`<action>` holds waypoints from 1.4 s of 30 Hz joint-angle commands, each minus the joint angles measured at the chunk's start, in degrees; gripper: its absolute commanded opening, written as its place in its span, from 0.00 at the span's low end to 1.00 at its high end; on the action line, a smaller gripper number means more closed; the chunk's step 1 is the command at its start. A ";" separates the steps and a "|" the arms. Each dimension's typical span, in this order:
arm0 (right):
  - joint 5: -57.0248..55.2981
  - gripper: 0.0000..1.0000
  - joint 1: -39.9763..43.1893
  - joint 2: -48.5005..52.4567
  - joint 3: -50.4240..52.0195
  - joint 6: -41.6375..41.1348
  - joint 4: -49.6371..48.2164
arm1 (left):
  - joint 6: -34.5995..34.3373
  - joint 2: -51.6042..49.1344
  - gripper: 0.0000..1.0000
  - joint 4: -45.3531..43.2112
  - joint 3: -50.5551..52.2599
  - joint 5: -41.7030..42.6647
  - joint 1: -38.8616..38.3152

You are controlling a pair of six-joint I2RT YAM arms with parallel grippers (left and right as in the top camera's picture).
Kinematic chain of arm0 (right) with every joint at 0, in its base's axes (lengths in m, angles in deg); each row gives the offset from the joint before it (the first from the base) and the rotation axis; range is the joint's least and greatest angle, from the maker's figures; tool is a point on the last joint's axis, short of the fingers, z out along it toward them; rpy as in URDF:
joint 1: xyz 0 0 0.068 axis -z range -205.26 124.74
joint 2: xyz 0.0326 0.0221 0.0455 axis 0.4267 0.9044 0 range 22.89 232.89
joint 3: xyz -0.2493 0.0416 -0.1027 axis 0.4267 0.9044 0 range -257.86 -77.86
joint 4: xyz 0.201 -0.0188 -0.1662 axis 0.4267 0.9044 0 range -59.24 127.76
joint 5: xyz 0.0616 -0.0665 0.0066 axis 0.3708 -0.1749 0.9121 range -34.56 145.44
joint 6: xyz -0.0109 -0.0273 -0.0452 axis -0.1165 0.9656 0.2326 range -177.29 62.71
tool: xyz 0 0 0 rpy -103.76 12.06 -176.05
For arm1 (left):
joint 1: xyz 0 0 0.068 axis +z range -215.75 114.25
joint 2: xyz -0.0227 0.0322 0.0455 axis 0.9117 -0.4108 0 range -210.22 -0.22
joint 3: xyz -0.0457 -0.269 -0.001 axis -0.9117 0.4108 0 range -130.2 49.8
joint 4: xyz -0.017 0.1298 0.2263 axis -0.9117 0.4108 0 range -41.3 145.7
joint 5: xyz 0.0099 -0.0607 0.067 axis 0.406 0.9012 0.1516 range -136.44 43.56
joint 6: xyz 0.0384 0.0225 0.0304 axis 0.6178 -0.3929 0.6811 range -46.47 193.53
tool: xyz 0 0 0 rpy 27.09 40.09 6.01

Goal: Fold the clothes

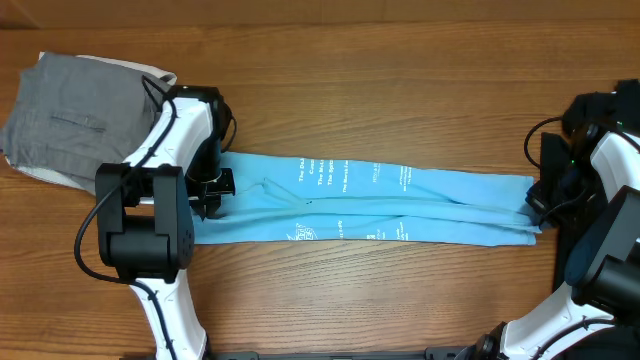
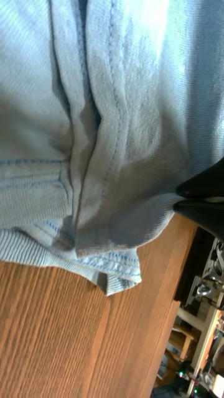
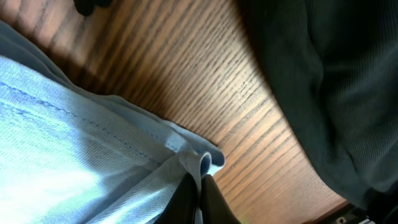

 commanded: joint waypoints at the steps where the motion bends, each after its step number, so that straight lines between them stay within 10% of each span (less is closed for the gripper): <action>1: 1.42 0.04 0.28 -0.70 0.09 -0.02 0.52 | -1.01 0.74 0.04 0.20 0.17 -1.44 1.66; 13: 3.15 0.05 0.26 -0.70 0.00 1.07 3.23 | -0.92 0.74 0.05 2.58 -1.90 0.59 3.91; 15: 5.44 0.36 0.28 -0.70 -0.72 3.17 3.80 | 1.07 0.74 0.28 4.20 -2.25 0.63 4.07; 16: 7.21 0.52 0.28 -0.70 -3.52 4.13 5.79 | 1.62 0.74 0.63 6.29 -4.13 1.03 4.55; 22: 12.96 0.68 -0.46 -0.72 -22.32 9.60 18.16 | 3.30 3.21 0.76 11.41 -20.65 8.24 5.25; 24: 15.80 0.66 -1.70 -0.72 -27.19 11.85 22.27 | 3.34 5.97 0.70 11.10 -24.02 13.94 4.17; 26: 18.18 0.49 -3.69 -1.20 -28.41 13.62 23.39 | 3.28 8.39 0.34 10.38 -24.63 14.97 2.80; 27: 20.48 0.09 -5.75 -1.60 -27.98 15.19 23.39 | 3.30 9.44 0.04 10.36 -24.57 14.93 1.77; 42: 25.24 0.04 -34.67 -1.68 1.95 9.84 6.01 | -1.09 10.84 0.04 -4.42 4.02 10.14 -12.41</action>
